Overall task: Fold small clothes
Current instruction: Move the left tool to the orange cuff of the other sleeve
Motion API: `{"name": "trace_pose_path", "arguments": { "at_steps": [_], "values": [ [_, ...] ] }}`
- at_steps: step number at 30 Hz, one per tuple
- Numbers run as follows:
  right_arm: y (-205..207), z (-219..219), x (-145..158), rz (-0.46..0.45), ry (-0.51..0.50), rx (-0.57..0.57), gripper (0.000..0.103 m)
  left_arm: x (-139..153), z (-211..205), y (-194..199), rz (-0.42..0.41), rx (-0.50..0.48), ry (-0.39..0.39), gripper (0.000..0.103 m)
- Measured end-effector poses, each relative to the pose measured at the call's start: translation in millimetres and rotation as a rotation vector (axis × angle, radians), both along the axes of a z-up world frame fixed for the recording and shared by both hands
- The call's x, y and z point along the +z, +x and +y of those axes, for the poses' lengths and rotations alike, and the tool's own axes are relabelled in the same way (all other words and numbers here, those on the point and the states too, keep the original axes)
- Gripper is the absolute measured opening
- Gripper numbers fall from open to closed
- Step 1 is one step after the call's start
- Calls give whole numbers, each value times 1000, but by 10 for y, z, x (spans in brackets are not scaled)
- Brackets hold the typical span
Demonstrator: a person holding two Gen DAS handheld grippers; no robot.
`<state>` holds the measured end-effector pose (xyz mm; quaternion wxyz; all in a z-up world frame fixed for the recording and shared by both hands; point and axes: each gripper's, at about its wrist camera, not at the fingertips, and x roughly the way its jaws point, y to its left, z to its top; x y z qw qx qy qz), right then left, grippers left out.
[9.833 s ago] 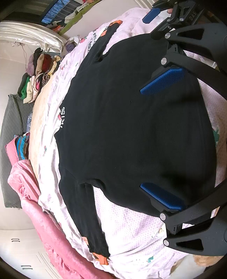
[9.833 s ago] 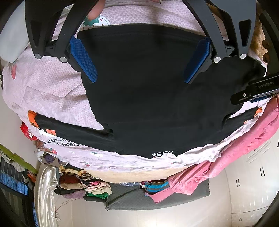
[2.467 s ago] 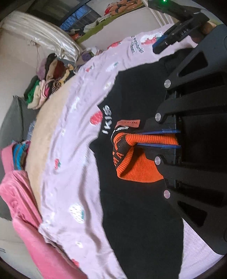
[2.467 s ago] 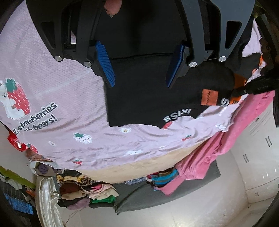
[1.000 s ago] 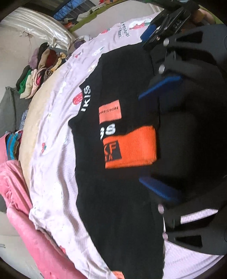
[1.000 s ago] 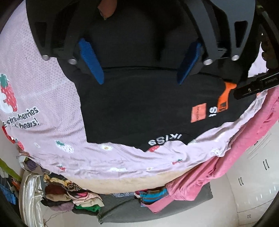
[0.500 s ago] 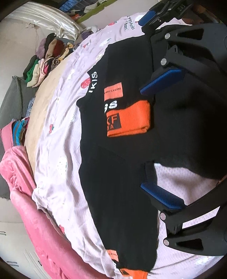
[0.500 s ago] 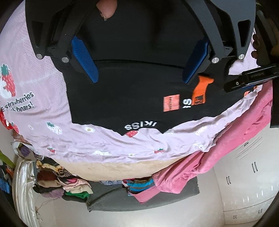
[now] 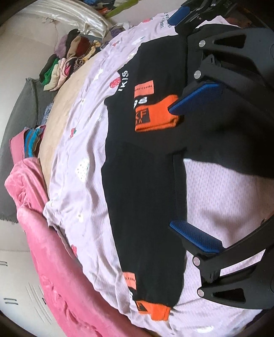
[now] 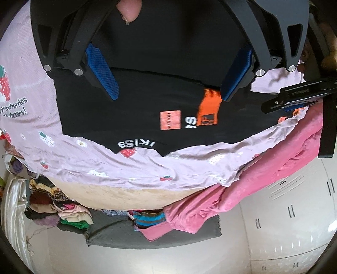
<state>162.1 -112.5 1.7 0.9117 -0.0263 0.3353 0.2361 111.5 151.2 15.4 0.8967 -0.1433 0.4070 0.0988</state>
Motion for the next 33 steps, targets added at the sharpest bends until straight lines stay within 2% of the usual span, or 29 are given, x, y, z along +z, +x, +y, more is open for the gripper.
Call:
{"name": "trace_pose_path", "arguments": {
  "at_steps": [14,33],
  "values": [
    [-166,543,71,-26,-29,96,97,39,468,-262,-22,103,4,93],
    [-369,1340,86,-49,-72,241,97,-141,1428,-639,-3,309,-22,93]
  ]
}}
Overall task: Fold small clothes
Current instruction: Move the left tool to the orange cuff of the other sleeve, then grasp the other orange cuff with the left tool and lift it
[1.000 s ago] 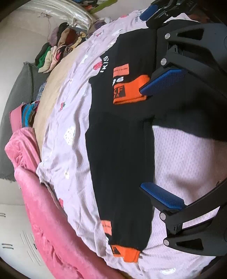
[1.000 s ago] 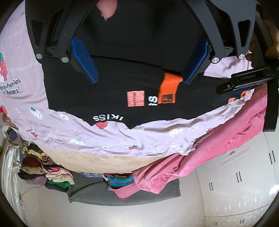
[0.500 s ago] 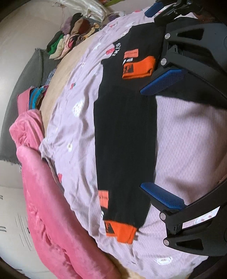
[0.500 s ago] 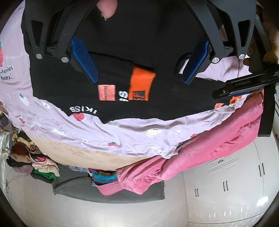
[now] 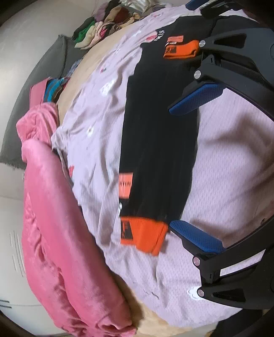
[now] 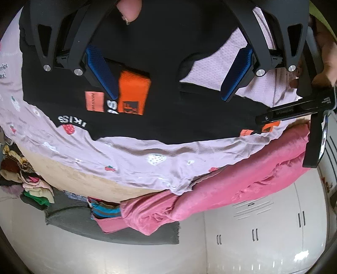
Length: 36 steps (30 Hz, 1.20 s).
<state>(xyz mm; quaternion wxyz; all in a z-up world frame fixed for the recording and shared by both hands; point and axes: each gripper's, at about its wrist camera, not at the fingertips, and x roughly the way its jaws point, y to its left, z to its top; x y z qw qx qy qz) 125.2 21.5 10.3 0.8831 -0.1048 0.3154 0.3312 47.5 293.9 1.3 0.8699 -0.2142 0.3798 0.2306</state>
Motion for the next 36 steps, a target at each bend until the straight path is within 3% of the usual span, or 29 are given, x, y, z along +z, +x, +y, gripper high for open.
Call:
{"name": "trace_pose_path", "arguments": {
  "at_steps": [12,17,19,21,25,27,36],
  "values": [
    [-82,457,-81,2,-23,91,97,-208,505,-170,11,128,-24,93],
    [-126,497,-175,16,-34,100,97,-287,689,-230,-22,199,-34,93],
    [-135,484,-214,30,-39,99,97,-321,753,-231,-32,211,-49,87],
    [-142,473,-253,37,-46,98,97,-343,791,-216,-40,214,-61,68],
    [-123,405,-296,54,-44,84,97,-363,813,-177,-37,213,-67,38],
    [-122,357,-283,52,-40,84,97,-331,796,-192,-50,201,-67,13],
    [-35,-13,-142,38,6,18,97,30,606,-244,-133,141,-36,10]
  ]
}}
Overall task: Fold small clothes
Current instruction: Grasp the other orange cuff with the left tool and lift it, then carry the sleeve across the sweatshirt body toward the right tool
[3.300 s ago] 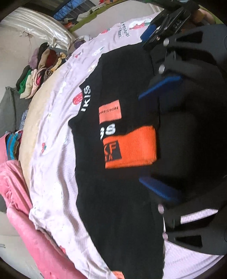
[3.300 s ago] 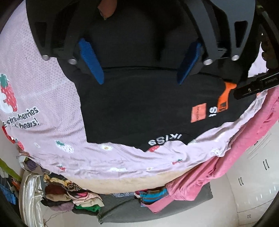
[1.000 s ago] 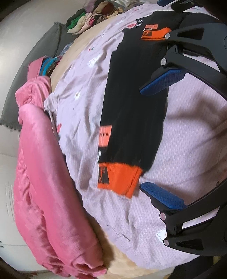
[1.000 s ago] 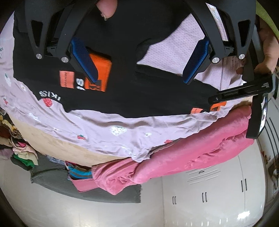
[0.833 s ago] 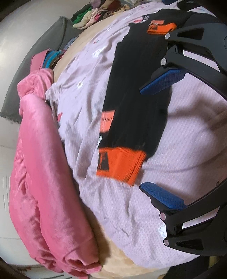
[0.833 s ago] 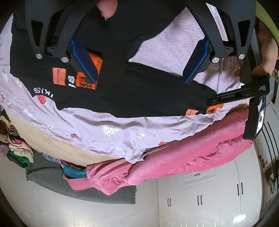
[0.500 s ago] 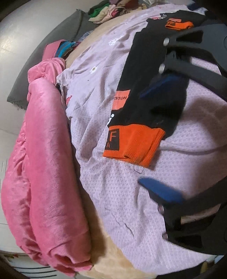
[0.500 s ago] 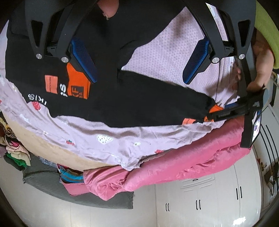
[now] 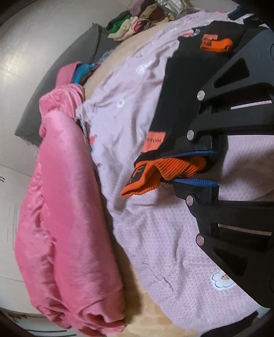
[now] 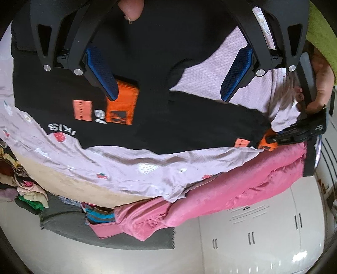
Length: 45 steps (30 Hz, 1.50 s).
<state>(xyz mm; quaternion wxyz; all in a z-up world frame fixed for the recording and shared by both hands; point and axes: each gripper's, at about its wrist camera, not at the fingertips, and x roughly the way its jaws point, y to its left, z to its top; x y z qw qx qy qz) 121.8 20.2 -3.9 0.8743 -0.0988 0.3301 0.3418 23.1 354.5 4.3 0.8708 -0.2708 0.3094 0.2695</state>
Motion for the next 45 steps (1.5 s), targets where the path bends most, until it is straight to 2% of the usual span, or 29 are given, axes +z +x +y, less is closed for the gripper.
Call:
{"name": "trace_pose_path", "arguments": {
  "at_steps": [6,15,30,45],
  "values": [
    [116,-377,96,-1,39,-75,97,374,-222,7,-64,-46,58,9],
    [260,-1045,318,-29,128,-196,97,787,-598,111,-113,-114,115,8],
    [354,-1960,393,-29,218,-366,97,1191,-1302,447,-140,-247,203,8],
    [333,-2419,362,-14,274,-419,97,1443,-2177,930,-145,-444,266,8]
  ]
}}
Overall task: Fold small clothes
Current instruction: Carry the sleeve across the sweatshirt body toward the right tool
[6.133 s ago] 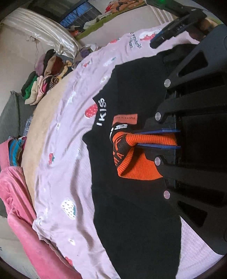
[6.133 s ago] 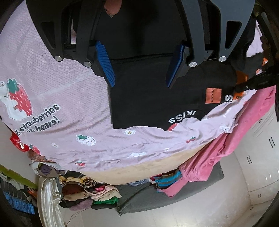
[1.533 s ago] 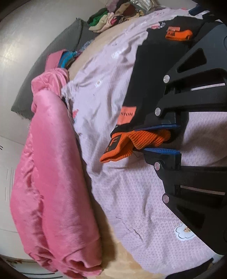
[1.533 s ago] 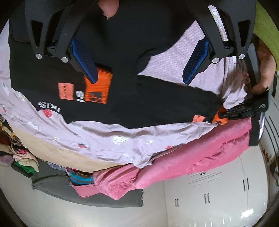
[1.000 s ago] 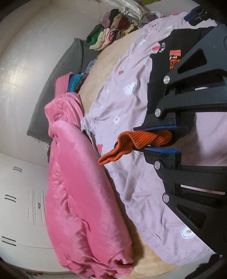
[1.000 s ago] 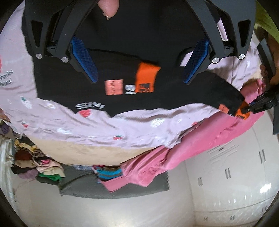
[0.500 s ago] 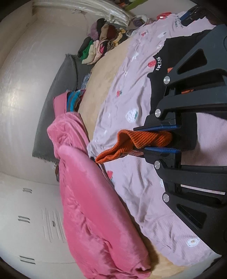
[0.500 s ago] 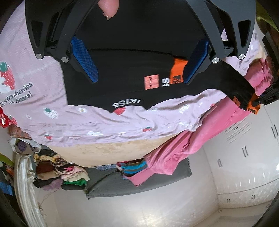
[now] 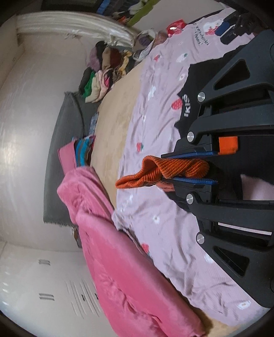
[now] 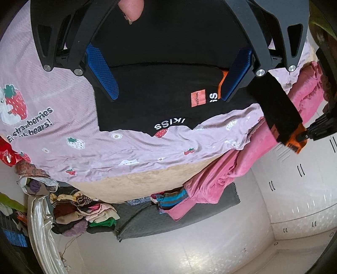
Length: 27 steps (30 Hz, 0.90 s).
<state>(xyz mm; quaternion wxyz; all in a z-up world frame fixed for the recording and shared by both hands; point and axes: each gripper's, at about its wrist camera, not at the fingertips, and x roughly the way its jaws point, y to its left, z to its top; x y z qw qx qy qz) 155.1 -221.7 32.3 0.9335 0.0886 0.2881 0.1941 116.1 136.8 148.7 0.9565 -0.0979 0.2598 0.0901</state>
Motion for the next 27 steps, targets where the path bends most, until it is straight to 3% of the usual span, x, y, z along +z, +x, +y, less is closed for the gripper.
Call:
{"name": "trace_pose_path", "arguments": {
  "at_steps": [11,20,27],
  "values": [
    [-2,-345,-20,3,22,-69,97,-89,-794,276,10,-197,15,8],
    [44,-647,-87,17,28,-147,97,-560,-1277,485,90,-337,10,8],
    [108,-724,-156,36,22,-175,97,-960,-1430,583,171,-434,-41,8]
  ]
}}
